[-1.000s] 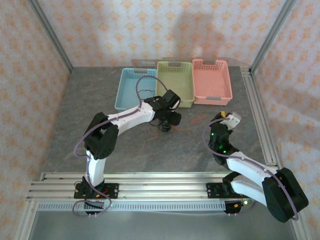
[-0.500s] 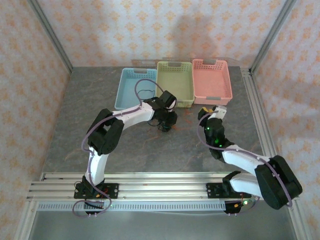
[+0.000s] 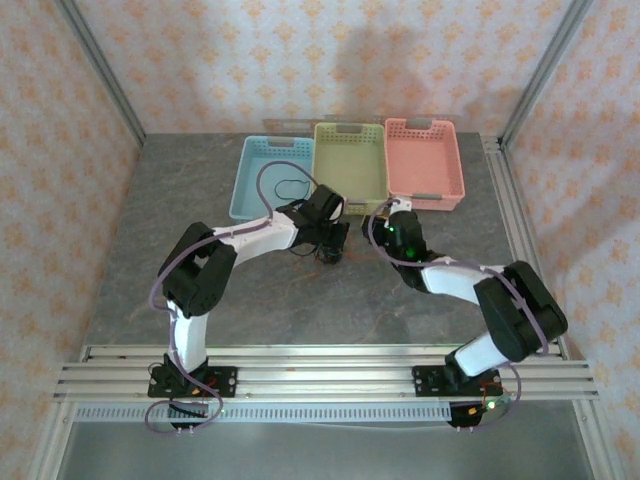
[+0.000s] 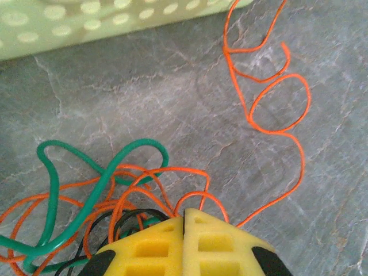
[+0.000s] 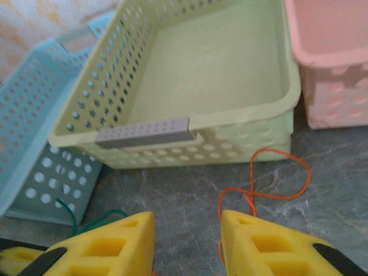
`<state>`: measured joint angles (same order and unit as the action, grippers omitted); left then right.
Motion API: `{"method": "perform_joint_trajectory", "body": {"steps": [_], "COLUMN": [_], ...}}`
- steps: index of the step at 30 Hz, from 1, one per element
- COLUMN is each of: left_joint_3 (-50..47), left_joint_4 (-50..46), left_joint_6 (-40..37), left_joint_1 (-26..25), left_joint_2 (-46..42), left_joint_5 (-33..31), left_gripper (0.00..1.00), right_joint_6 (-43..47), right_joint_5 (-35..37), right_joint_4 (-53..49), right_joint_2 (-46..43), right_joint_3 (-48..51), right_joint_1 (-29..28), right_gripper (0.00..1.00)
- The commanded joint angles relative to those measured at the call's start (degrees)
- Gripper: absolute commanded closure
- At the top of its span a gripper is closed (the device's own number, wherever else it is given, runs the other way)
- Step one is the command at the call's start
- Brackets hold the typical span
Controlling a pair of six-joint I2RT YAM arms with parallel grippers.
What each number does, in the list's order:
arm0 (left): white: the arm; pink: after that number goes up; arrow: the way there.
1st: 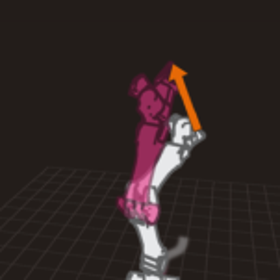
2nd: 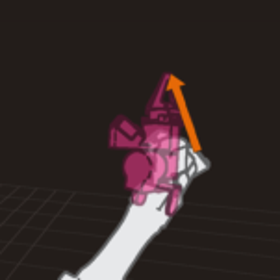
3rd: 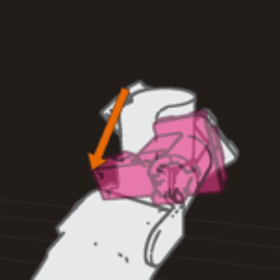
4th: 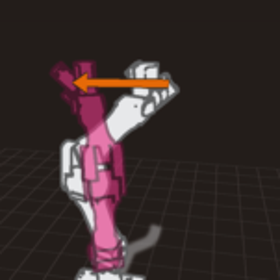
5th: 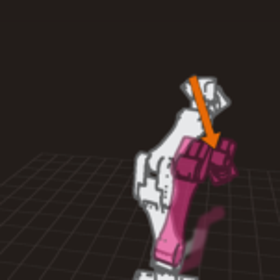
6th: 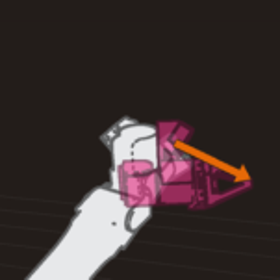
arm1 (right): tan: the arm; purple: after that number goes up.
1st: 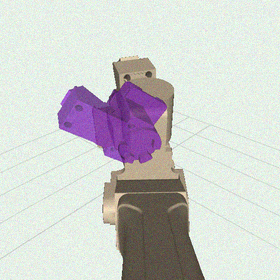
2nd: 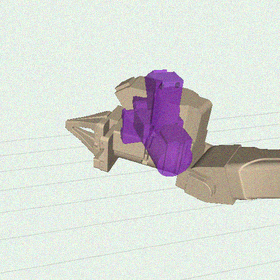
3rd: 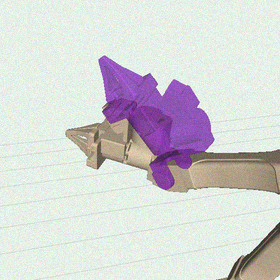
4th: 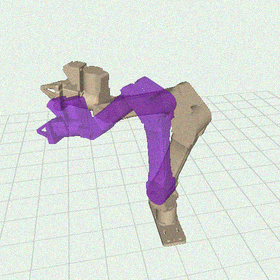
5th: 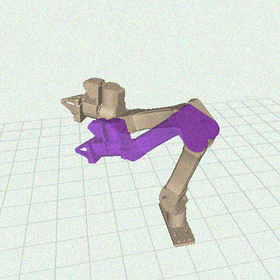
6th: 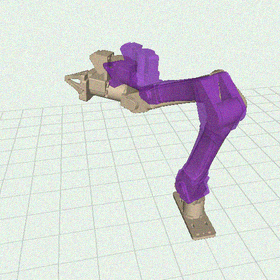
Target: Untangle the cables
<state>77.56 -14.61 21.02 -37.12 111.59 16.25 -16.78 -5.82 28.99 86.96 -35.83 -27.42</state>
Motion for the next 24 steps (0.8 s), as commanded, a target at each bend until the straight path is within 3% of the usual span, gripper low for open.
{"method": "perform_joint_trajectory", "body": {"steps": [1, 13, 19, 24], "left_joint_3": [-1.2, -1.9, -1.6, -1.6], "left_joint_4": [2.5, 2.9, 2.7, 2.8], "left_joint_6": [0.4, 0.9, 0.8, 0.8], "left_joint_1": [0.0, 0.2, 0.2, 0.2], "left_joint_2": [-1.8, -3.8, -3.6, -3.6], "left_joint_5": [-1.6, -2.2, -2.1, -2.0], "left_gripper": [1.00, 1.00, 1.00, 1.00], "right_joint_6": [-0.6, -0.1, -0.2, 0.3], "right_joint_5": [-1.0, -3.4, -1.9, -2.7], "right_joint_4": [-9.2, -25.5, -26.1, -26.7], "right_joint_2": [2.5, 12.4, 12.9, 13.4], "right_joint_3": [-3.4, -14.3, -14.5, -15.1], "right_joint_1": [0.2, 0.2, 0.2, 0.2], "right_gripper": [0.64, 0.58, 0.58, 0.77]}}
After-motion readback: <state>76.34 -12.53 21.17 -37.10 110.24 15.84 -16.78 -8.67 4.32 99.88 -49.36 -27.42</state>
